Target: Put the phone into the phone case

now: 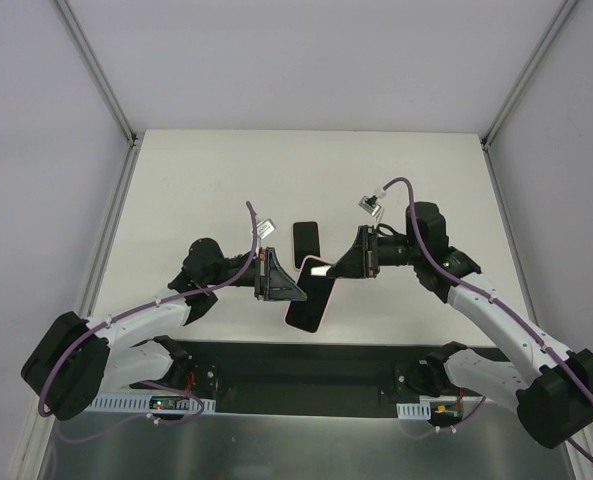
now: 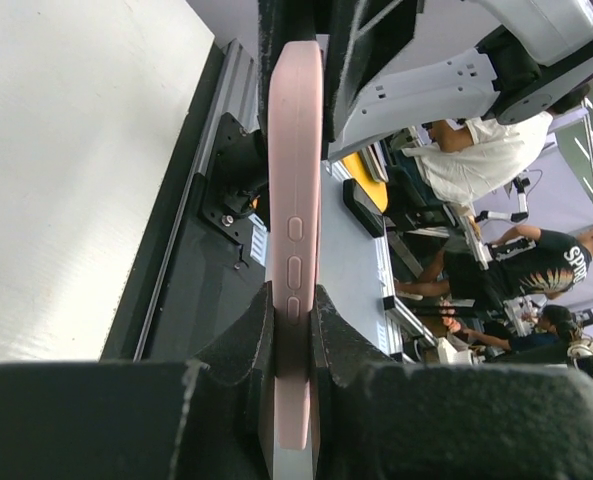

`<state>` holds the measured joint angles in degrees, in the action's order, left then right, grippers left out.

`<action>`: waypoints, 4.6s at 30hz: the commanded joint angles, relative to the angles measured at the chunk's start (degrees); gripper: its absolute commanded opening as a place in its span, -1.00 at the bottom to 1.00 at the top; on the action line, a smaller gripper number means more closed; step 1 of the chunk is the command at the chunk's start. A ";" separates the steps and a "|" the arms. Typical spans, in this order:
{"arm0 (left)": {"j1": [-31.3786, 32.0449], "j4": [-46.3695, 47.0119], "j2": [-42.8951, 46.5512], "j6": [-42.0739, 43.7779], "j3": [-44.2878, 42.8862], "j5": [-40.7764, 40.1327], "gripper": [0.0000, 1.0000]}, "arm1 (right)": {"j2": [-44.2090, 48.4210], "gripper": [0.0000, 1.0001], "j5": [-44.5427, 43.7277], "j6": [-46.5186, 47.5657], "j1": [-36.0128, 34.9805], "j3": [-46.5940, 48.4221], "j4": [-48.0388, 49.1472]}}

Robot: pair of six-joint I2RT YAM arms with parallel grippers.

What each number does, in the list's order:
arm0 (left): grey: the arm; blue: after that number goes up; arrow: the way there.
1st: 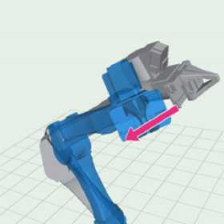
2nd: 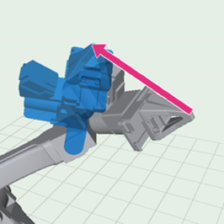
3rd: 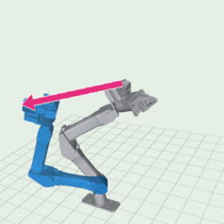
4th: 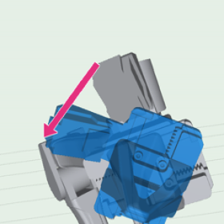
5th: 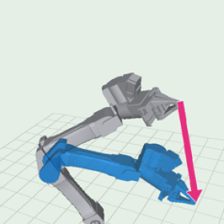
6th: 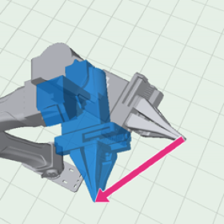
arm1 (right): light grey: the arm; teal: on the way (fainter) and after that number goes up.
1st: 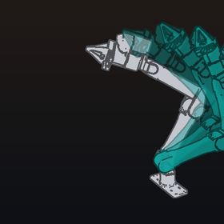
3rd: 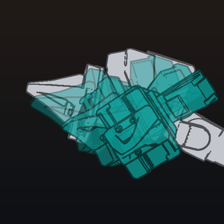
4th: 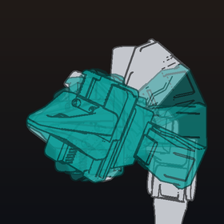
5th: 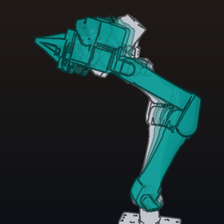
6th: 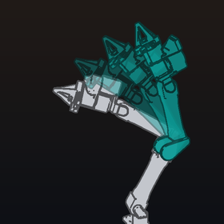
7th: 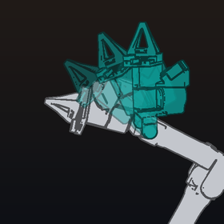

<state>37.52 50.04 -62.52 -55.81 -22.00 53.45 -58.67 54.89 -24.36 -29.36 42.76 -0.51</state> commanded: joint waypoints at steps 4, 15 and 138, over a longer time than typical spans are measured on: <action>0.28 -7.05 1.26 5.53 -5.68 -1.59 -1.00 | 0.32 -0.82 1.19 0.71 0.01 3.11 -1.48; 2.38 -24.47 0.47 14.68 -11.84 -6.87 -1.00 | -2.32 -0.64 -7.87 4.76 -0.78 8.57 -14.87; -22.14 -50.22 33.60 22.24 -11.84 -12.05 0.98 | 23.43 0.92 -53.75 8.10 2.56 10.32 -39.65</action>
<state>15.07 -2.81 -29.98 -32.64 -34.61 41.71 -35.51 2.48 -15.66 -26.89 52.90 -40.66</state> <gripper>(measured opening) 0.992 0.959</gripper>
